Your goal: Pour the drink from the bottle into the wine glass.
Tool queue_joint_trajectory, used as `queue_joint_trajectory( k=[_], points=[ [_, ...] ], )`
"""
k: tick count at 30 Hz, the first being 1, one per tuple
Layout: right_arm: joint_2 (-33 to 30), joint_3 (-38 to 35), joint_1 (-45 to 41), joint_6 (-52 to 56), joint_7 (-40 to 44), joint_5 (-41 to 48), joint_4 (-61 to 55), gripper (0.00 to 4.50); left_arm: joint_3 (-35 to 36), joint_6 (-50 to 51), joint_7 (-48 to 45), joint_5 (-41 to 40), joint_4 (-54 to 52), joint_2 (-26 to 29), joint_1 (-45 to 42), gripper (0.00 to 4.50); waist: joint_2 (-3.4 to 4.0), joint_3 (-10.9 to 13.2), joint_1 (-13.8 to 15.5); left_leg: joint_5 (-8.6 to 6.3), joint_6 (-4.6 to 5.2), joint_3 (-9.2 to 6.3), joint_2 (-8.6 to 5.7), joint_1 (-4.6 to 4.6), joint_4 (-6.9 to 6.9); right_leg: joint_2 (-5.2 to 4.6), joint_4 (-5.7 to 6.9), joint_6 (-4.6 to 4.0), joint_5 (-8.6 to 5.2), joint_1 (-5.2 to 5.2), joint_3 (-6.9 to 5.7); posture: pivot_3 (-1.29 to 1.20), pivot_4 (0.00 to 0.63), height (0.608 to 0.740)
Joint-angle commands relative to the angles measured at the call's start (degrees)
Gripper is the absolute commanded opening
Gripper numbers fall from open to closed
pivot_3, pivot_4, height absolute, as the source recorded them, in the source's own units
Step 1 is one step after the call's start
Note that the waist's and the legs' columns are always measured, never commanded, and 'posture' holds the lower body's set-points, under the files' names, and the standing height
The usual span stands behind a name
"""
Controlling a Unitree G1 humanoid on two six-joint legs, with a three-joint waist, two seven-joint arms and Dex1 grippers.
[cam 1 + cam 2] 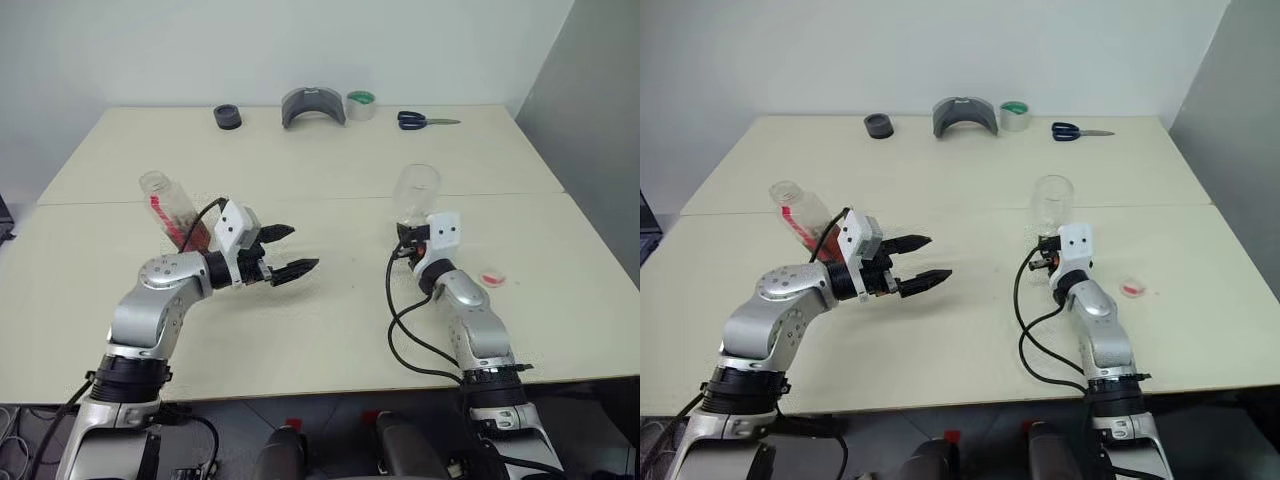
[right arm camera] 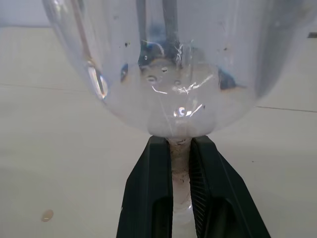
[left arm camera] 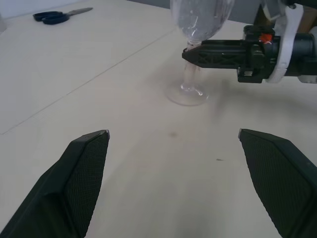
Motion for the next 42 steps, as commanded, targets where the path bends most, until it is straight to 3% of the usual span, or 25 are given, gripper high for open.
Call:
queue_joint_trajectory(
  k=[1,13,25,38,42],
  points=[
    [0.9,2.0,-1.7,-2.9,4.6,1.9,1.7,0.18,3.0,-0.9,4.6,0.6,-6.0,-0.4,3.9,4.5,0.0,0.0,-0.1,0.0,0.0,0.0,0.04,0.0,-0.02,-0.01,0.0,0.0,0.0,-0.01,0.0,0.0,0.15,0.74],
    [4.0,6.1,-12.0,-10.4,10.9,0.2,17.0,0.18,7.8,3.1,9.9,-1.5,-16.5,1.4,10.7,4.5,0.04,0.1,0.4,-0.02,-0.04,-0.01,0.3,-0.17,-0.02,0.3,-0.08,-0.02,0.0,-0.15,-0.03,0.0,0.15,0.74],
    [4.1,6.2,-13.3,-14.2,12.3,-0.6,23.9,0.18,8.8,4.4,10.9,-3.0,-19.2,2.0,11.5,4.5,0.05,0.1,0.4,-0.02,-0.05,-0.03,0.31,-0.16,-0.03,0.31,-0.1,-0.03,0.0,-0.14,-0.05,0.0,0.15,0.74],
    [3.3,6.1,-13.2,-13.6,12.5,-0.2,23.1,4.48,7.0,3.1,10.5,-2.6,-17.8,1.6,8.4,4.5,0.07,0.1,0.4,-0.02,-0.05,-0.05,0.3,-0.2,-0.03,0.31,-0.13,-0.03,0.0,-0.14,-0.07,0.0,0.15,0.74],
    [2.6,6.1,-12.5,-13.2,11.9,-0.7,22.4,4.48,6.8,3.5,10.1,-3.6,-18.0,1.3,7.8,4.5,0.07,0.1,0.4,-0.02,-0.05,-0.04,0.3,-0.2,-0.04,0.31,-0.14,-0.03,0.0,-0.15,-0.06,0.0,0.15,0.74]
  ],
)
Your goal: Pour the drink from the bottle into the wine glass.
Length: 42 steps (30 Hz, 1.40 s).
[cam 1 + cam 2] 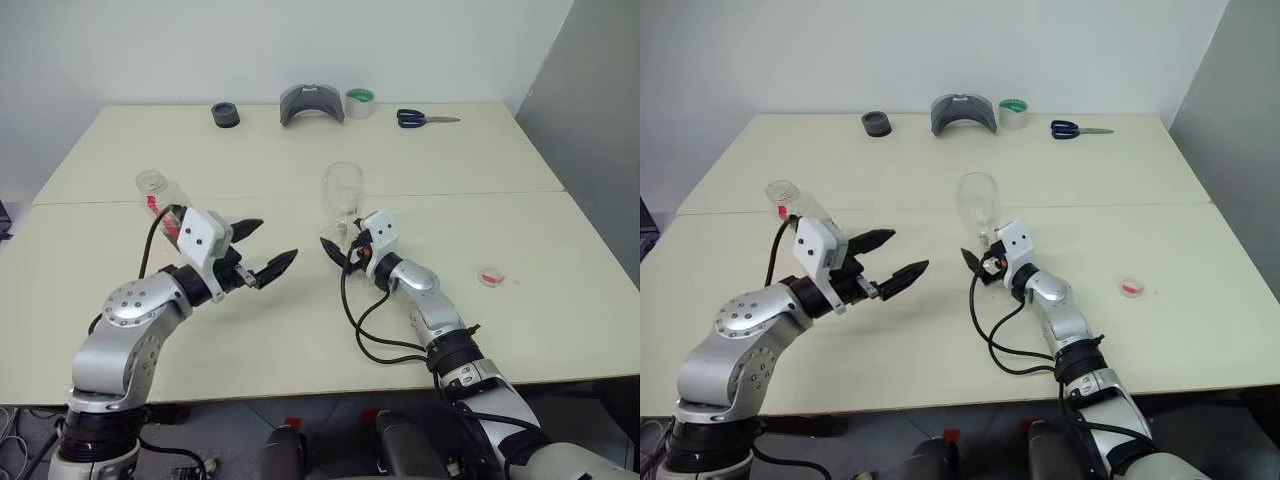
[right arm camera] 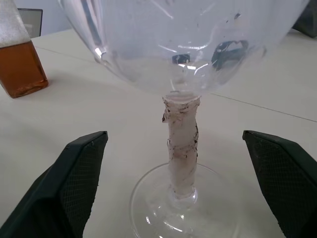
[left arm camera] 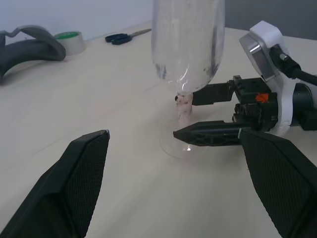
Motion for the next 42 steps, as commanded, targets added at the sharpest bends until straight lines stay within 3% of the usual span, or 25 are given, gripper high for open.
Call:
queue_joint_trajectory(
  k=[1,8,17,23,30,42],
  points=[
    [-0.7,-0.1,0.6,0.2,-0.4,-0.7,-2.7,4.48,0.2,-0.7,-0.5,-1.0,-1.0,-0.1,-0.8,4.5,0.0,0.0,0.0,0.0,0.0,-0.01,0.0,0.0,0.0,0.0,0.0,0.0,0.0,0.0,-0.01,0.0,0.15,0.74],
    [-2.9,1.6,4.3,0.3,0.4,-2.8,-7.0,4.48,0.4,-0.4,1.0,-1.7,-1.6,-1.7,-0.1,4.5,0.01,0.0,0.1,0.0,0.0,-0.01,0.0,-0.02,0.0,0.0,-0.02,0.0,0.0,0.0,-0.01,0.0,0.15,0.74],
    [-15.5,6.7,21.1,12.1,14.9,3.3,-37.6,4.48,0.7,-8.1,11.4,8.1,3.7,-8.1,10.9,4.5,0.09,0.1,1.1,-0.02,-0.03,0.01,0.31,-0.07,-0.05,-0.14,-0.32,0.04,0.02,0.07,-0.01,0.0,0.15,0.74],
    [-20.0,7.1,23.0,18.6,19.1,8.2,-50.9,4.48,5.3,-12.8,19.0,11.6,8.3,-11.2,13.7,4.5,0.09,0.1,1.5,-0.03,-0.03,-0.05,0.37,-0.03,-0.05,0.18,-0.58,0.05,0.01,0.19,-0.09,0.0,0.15,0.74],
    [-22.7,8.3,22.4,23.0,21.0,10.8,-56.2,4.48,9.3,-17.6,21.2,13.1,14.9,-10.1,12.0,4.5,0.09,0.1,2.0,-0.04,-0.06,-0.07,0.35,-0.03,-0.05,0.18,-0.63,0.04,0.01,0.23,-0.13,0.0,0.15,0.74],
    [-21.3,9.7,19.6,24.6,20.1,10.9,-56.8,4.48,11.7,-20.7,16.9,11.0,27.4,-6.0,2.5,4.5,0.08,0.1,2.3,-0.05,-0.08,-0.07,0.31,-0.04,-0.05,0.21,-0.64,0.04,0.01,0.23,-0.17,0.0,0.15,0.74]
  ],
)
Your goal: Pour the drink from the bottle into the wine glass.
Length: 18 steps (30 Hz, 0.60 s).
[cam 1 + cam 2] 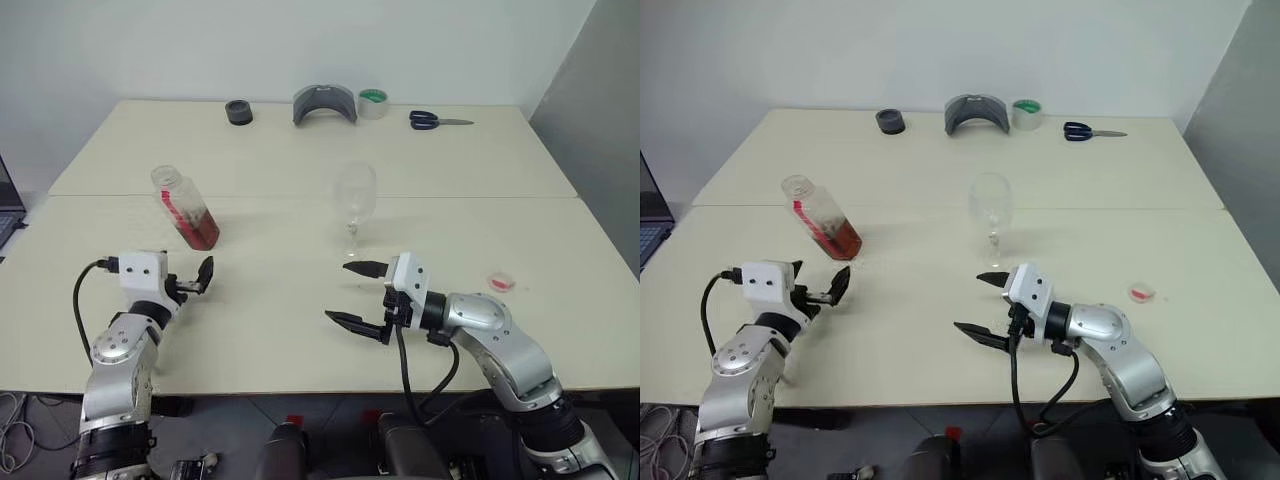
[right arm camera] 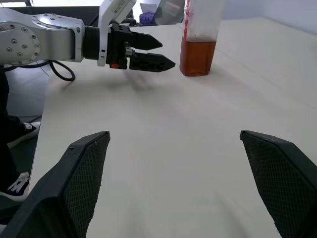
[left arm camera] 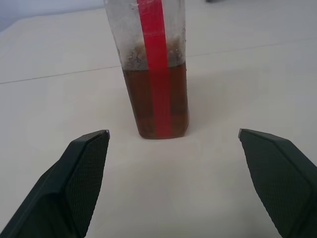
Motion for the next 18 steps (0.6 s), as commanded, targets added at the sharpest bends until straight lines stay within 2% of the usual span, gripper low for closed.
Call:
queue_joint_trajectory(
  k=[1,18],
  points=[
    [0.2,0.6,-0.9,0.1,0.1,0.9,-2.7,4.48,1.3,-2.0,-1.6,-0.7,2.0,1.8,-2.6,4.5,0.0,0.0,0.0,0.0,0.0,-0.01,0.0,0.0,0.0,0.0,0.0,0.0,0.0,0.0,-0.01,0.0,0.15,0.74],
    [-0.4,1.2,-2.0,-0.9,0.1,-0.1,-1.3,4.48,-0.6,-5.1,-3.7,0.7,16.1,4.0,-15.2,4.5,-0.01,0.0,0.1,-0.01,-0.02,-0.04,0.0,0.0,0.0,0.01,0.02,-0.01,0.01,-0.01,-0.04,0.0,0.15,0.74]
  ],
)
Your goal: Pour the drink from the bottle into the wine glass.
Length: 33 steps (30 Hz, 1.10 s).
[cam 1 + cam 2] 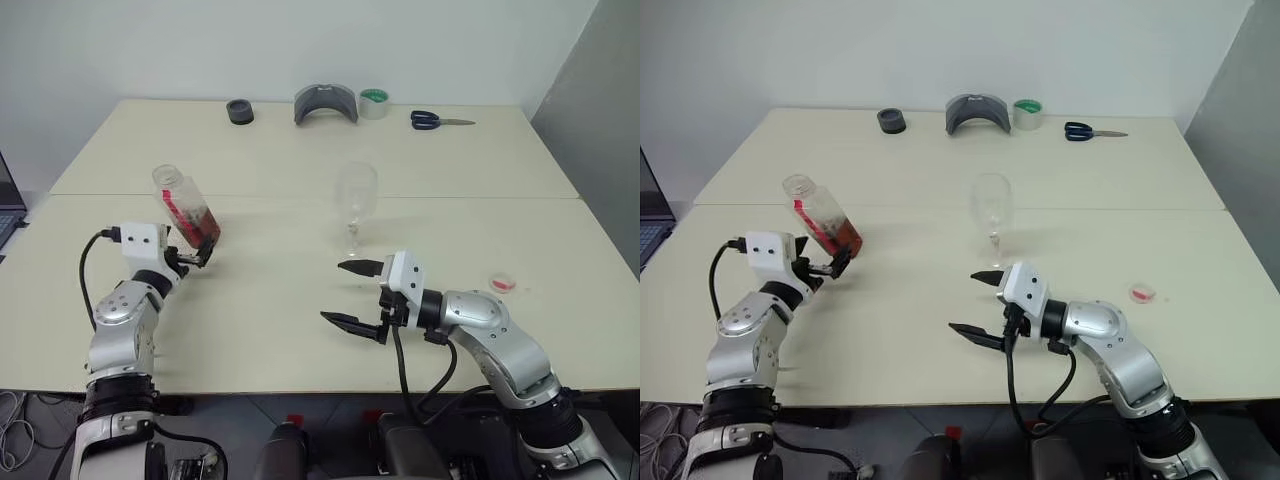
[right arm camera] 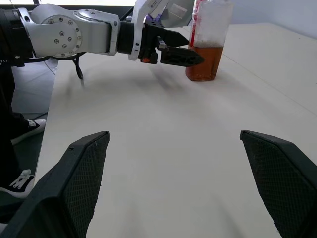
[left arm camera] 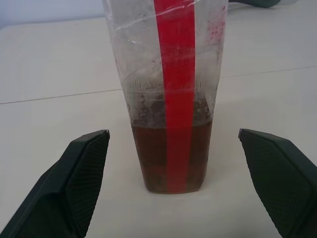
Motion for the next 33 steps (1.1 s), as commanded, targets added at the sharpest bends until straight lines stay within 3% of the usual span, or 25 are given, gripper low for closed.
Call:
queue_joint_trajectory(
  k=[1,21,24,30,33],
  points=[
    [0.0,0.3,-1.2,-1.1,0.1,-0.1,-0.8,4.48,0.2,-2.1,-0.3,0.6,1.6,1.5,-2.3,4.5,0.0,0.0,0.0,0.0,0.0,0.01,0.0,0.0,0.0,0.01,0.0,0.0,0.0,-0.01,0.0,0.0,0.15,0.74],
    [2.1,-3.7,-3.0,2.8,-0.9,7.1,-1.6,4.48,-2.3,-5.8,-2.6,2.0,12.3,1.9,-11.1,4.5,-0.01,0.0,0.1,0.0,0.0,-0.04,-0.01,-0.04,0.01,0.01,0.02,0.0,0.01,-0.01,-0.04,0.0,0.15,0.74],
    [1.9,-3.3,-3.0,2.4,-1.2,6.5,-1.4,4.5,-2.1,-5.8,-2.7,1.8,13.0,1.8,-11.6,3.87,-0.01,0.0,0.1,0.0,0.0,-0.04,-0.01,-0.03,0.01,0.01,0.03,0.0,0.01,-0.01,-0.05,0.0,0.15,0.74],
    [1.1,-3.0,-2.6,2.3,-1.4,6.1,-2.3,4.5,-1.8,-5.1,-2.4,1.2,12.7,1.6,-11.4,2.02,-0.01,0.0,0.1,0.0,0.0,-0.04,-0.01,-0.04,0.01,0.01,0.03,0.0,0.01,-0.01,-0.03,0.0,0.15,0.74],
    [-0.1,-3.9,-2.0,3.2,-1.6,6.6,-4.1,4.5,-2.1,-3.1,-1.8,0.6,9.1,0.8,-10.5,1.71,-0.01,0.0,0.1,0.0,0.0,-0.04,-0.01,-0.04,0.01,0.01,0.03,0.0,0.01,-0.02,-0.04,0.0,0.15,0.74]
  ],
)
